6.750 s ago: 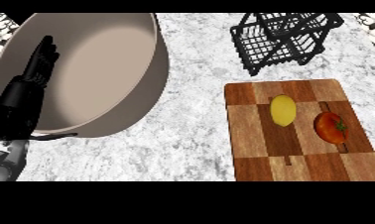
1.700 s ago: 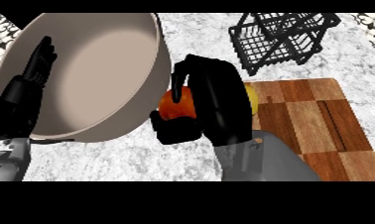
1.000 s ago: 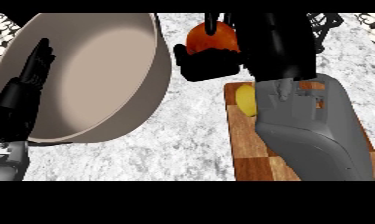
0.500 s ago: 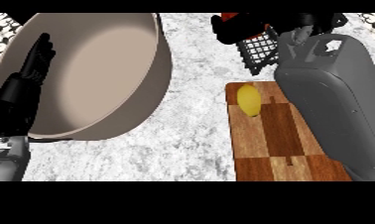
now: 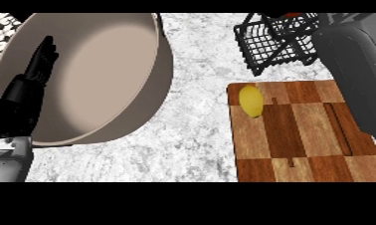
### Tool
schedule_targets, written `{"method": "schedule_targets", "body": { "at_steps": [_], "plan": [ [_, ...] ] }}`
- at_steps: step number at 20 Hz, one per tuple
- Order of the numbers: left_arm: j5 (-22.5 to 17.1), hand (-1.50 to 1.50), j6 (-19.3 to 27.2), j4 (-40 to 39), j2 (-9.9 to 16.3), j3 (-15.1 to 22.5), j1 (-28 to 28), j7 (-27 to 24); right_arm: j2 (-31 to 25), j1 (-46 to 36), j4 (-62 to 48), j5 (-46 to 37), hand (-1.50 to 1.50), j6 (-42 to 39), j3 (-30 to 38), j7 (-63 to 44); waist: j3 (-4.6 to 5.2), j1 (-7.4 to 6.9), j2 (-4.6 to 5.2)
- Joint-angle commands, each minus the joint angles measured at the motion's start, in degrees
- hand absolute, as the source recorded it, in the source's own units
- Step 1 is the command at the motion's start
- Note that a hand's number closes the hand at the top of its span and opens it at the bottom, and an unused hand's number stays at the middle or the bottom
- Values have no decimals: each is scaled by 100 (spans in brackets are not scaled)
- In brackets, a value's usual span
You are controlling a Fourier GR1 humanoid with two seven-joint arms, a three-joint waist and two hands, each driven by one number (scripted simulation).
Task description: Pick the tomato from the cutting board and place it in the tiered basket
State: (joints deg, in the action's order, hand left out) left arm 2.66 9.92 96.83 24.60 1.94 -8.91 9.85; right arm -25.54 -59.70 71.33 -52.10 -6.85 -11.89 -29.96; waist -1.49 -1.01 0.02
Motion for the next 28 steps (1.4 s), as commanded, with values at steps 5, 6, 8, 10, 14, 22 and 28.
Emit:
{"method": "schedule_targets", "body": {
  "at_steps": [5,6,8,10,14,22,28],
  "plan": [
    [-52,0,-137,-840,-257,42,191,-352,-23,169,-1042,199,150,389,204,1198,153,31,93],
    [52,0,-102,-603,-186,63,250,-160,-70,-55,-1362,354,150,231,377,1327,150,-39,82],
    [196,0,94,-702,-488,269,352,-286,-115,-43,-1520,609,150,105,554,1599,152,-2,95],
    [226,0,63,-768,-441,215,312,-331,-141,97,-1718,642,150,190,611,1849,152,30,87],
    [135,0,-121,-557,-249,75,297,-204,42,-54,-2392,1016,150,-135,987,1706,150,-28,84],
    [251,0,9,-652,-474,156,378,-223,222,111,-2708,1423,-150,436,1612,2032,147,41,59],
    [250,0,-46,-636,-452,55,259,-144,202,-162,-2803,1736,-150,971,2141,2377,148,28,61]
  ]
}}
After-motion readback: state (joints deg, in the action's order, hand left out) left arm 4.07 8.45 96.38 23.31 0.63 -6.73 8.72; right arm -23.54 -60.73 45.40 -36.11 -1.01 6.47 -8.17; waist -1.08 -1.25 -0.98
